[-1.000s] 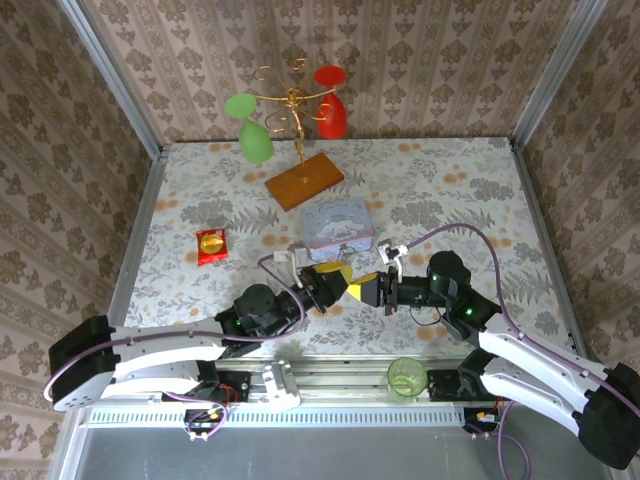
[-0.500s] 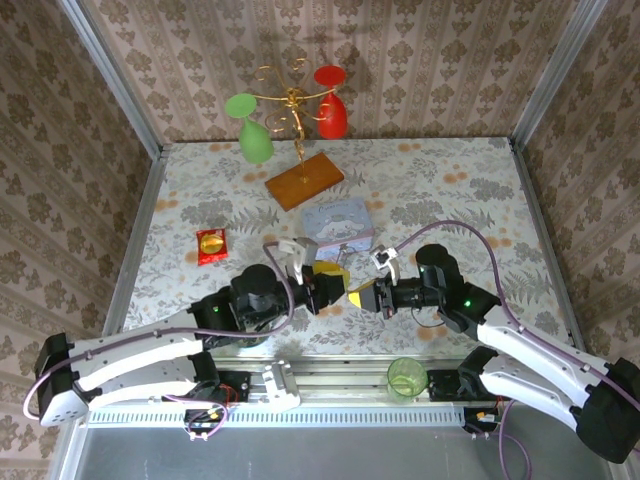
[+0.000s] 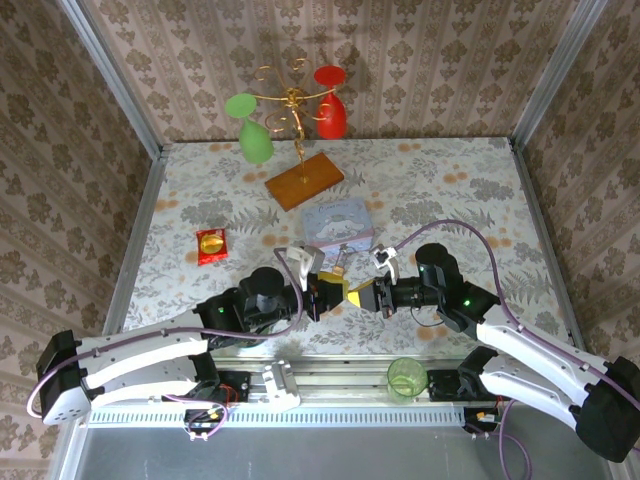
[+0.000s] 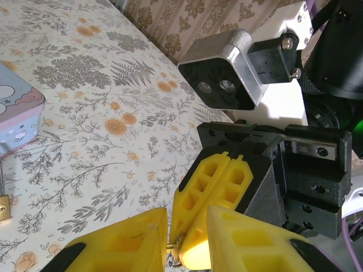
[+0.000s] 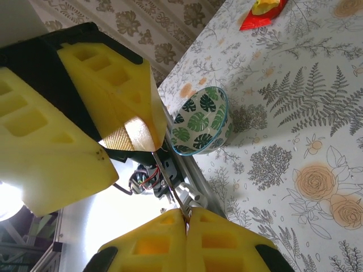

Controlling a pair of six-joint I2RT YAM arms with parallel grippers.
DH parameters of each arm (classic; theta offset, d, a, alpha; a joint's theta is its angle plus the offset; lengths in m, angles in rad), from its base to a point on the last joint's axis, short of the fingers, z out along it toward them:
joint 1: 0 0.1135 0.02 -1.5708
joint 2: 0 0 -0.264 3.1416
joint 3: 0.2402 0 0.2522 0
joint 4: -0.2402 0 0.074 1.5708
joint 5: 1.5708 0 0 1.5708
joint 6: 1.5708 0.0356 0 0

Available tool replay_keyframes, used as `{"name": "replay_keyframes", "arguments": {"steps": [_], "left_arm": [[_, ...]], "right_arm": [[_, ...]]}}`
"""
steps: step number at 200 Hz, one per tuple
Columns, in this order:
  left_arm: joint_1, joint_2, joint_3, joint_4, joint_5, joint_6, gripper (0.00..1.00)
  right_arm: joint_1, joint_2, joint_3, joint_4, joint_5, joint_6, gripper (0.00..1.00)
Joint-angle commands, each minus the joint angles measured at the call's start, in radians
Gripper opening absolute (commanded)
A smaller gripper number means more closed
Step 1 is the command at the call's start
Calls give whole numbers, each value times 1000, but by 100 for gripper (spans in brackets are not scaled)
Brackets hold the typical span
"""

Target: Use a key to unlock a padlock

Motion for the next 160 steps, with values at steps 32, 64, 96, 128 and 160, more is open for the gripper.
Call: {"name": "replay_keyframes", "arguments": {"steps": [32,64,96,128,160], "left_arm": [[25,3,-39,62,28,-28,32],[33,-10,-70,82,4,-57,35],[35,8,-87,148,23,-83,28],[34,8,-94,218,34,-98,28],[36,8,-88,221,33,-107,17]], "right_arm": [[4,-1,11,67,-38,23,0],[6,-3,1,79,-46,31,0],[5,-6,-17,94,-38,39,0],[5,2,-10,81,-41,32,0],[4,-2,-14,88,-34,34,0]]}}
